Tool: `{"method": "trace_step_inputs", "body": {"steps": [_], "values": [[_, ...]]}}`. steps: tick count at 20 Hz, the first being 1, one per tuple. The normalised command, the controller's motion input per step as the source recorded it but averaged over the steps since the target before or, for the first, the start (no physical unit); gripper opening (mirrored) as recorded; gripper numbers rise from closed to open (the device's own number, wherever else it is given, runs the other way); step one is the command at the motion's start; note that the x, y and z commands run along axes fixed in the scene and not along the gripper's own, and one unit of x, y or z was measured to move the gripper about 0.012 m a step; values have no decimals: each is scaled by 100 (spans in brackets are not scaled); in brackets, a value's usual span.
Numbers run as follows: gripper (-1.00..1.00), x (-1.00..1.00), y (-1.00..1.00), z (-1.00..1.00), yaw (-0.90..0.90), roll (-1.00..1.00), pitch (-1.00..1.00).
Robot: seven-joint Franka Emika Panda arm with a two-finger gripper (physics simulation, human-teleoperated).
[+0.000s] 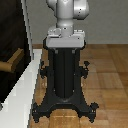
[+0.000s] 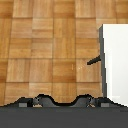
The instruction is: Open the door by pressing down and pulling on the handle.
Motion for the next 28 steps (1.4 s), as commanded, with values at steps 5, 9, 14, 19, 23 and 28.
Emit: {"method": "trace_step_inputs", "body": {"steps": [5, 9, 14, 19, 23, 28], "values": [[100, 0, 0, 60, 0, 0, 0], [100, 0, 0, 50, 0, 0, 0], [100, 0, -80, 0, 0, 0, 0], [100, 0, -60, 0, 0, 0, 0], [100, 0, -50, 0, 0, 0, 0], [100, 0, -60, 0, 0, 0, 0]]}}
